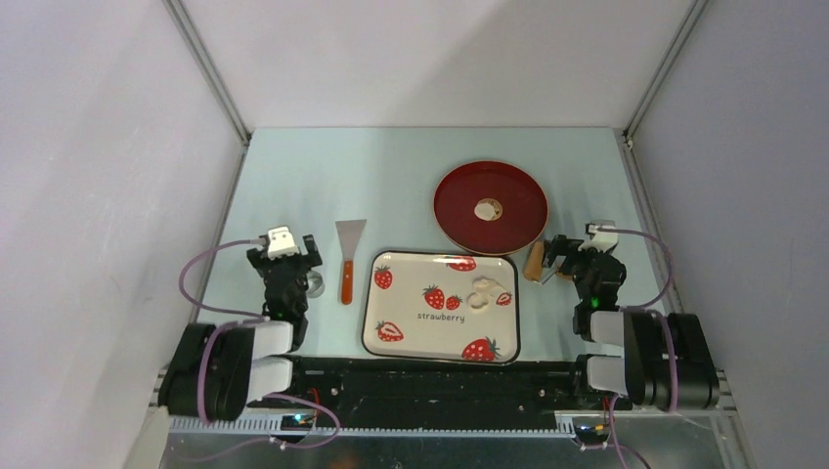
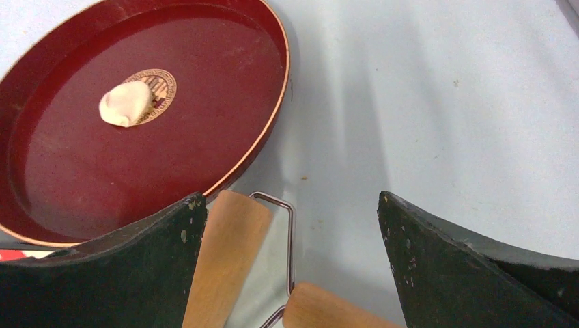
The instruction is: Roll out the dumpling wrappers from the dough
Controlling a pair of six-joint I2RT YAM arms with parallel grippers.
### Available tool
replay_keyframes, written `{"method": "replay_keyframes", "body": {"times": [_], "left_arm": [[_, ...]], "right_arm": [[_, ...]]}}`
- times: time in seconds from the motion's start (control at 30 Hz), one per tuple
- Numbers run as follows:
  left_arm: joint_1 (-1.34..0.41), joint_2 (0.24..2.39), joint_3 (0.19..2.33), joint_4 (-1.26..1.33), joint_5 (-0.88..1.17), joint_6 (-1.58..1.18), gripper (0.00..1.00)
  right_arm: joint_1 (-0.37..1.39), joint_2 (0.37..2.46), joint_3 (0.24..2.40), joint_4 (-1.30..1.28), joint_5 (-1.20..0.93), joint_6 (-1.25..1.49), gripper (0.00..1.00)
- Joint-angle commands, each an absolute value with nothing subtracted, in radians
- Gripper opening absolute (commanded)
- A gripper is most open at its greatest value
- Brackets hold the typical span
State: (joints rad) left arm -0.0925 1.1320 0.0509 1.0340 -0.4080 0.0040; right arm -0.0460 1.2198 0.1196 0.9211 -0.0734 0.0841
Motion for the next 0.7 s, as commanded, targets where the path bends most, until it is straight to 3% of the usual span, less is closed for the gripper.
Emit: {"method": "replay_keyframes", "body": {"times": [0.0, 0.2, 0.67], "left_arm": [[-0.078, 1.27, 0.07, 1.321, -0.375, 0.067, 1.0], [-0.059, 1.264, 0.128, 1.195, -0.355, 0.048, 1.0], [-0.053, 1.262, 0.139, 1.169, -0.346, 0.044, 1.0]], "right_arm": [[-0.059, 1.344, 0.126, 1.2, -0.092, 0.056, 0.99], [-0.044, 1.353, 0.251, 0.961, -0.042, 0.055, 0.99], [-0.043, 1.359, 0.255, 0.962, -0.055, 0.049, 1.0]]}}
